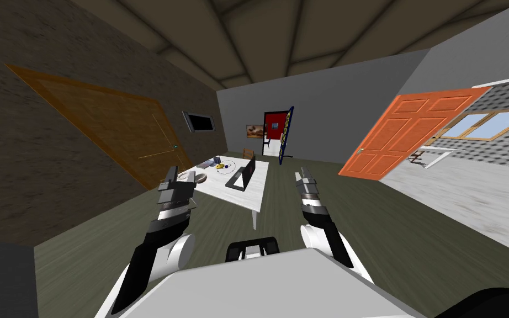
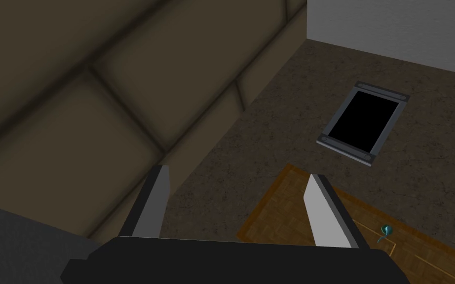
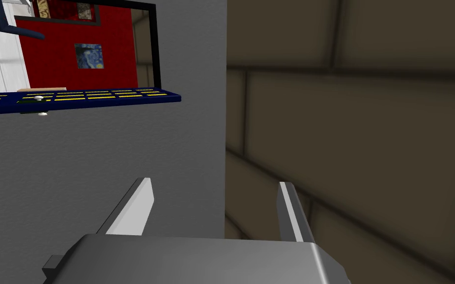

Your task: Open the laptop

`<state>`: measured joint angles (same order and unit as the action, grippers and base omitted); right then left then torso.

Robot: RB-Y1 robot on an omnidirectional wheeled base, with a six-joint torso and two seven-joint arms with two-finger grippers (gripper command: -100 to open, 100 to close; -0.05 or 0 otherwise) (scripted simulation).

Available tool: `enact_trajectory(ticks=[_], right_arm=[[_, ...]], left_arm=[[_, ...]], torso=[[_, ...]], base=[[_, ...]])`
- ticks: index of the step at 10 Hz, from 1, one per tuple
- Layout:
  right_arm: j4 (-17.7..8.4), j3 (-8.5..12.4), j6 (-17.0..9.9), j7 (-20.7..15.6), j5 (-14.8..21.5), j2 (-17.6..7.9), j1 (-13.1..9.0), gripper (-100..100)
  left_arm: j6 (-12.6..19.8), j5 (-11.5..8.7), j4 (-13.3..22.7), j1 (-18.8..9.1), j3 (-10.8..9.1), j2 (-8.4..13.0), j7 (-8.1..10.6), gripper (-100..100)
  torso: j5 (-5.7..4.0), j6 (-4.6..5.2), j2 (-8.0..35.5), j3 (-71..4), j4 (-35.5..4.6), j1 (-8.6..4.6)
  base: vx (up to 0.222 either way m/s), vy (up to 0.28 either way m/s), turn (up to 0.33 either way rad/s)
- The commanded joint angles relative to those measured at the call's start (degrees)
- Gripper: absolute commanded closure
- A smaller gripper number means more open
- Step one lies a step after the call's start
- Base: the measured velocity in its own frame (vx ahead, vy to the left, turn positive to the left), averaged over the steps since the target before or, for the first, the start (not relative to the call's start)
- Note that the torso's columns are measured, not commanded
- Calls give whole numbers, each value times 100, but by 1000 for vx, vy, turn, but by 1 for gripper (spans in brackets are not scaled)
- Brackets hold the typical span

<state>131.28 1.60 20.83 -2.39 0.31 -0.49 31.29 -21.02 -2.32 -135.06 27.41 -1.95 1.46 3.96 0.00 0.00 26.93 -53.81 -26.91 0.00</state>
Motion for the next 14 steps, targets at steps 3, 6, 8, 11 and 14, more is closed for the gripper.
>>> enact_trajectory(ticks=[3, 6, 8, 11, 14], right_arm=[[0, 0, 0, 0, 0, 0, 0, 0], [-3, 0, -1, 0, 0, 0, 1, 0], [-3, 0, -1, 0, 0, 0, 1, 0], [-3, 0, -1, 0, 0, 0, 1, 0], [-3, 0, -1, 0, 0, 0, 1, 0]], left_arm=[[110, 26, 30, -49, 17, 226, 6, -100], [462, 109, 126, -203, 72, 548, 24, -100], [691, 163, 190, -304, 108, 685, 35, -100], [1059, 250, 296, -467, 165, 881, 54, -100], [1420, 334, 406, -627, 221, 1064, 72, -100]], torso=[[0, 0, 1269, -2538, -1269, 0], [0, 0, 1528, -3071, -1530, 0], [-1, -1, 1533, -3077, -1536, -2], [0, 0, 1537, -3075, -1537, 1], [0, 0, 1535, -3076, -1537, 1]], base=[[3, -1, -23], [7, -7, -88], [15, -12, -98], [12, -8, -94], [13, -7, -96]])
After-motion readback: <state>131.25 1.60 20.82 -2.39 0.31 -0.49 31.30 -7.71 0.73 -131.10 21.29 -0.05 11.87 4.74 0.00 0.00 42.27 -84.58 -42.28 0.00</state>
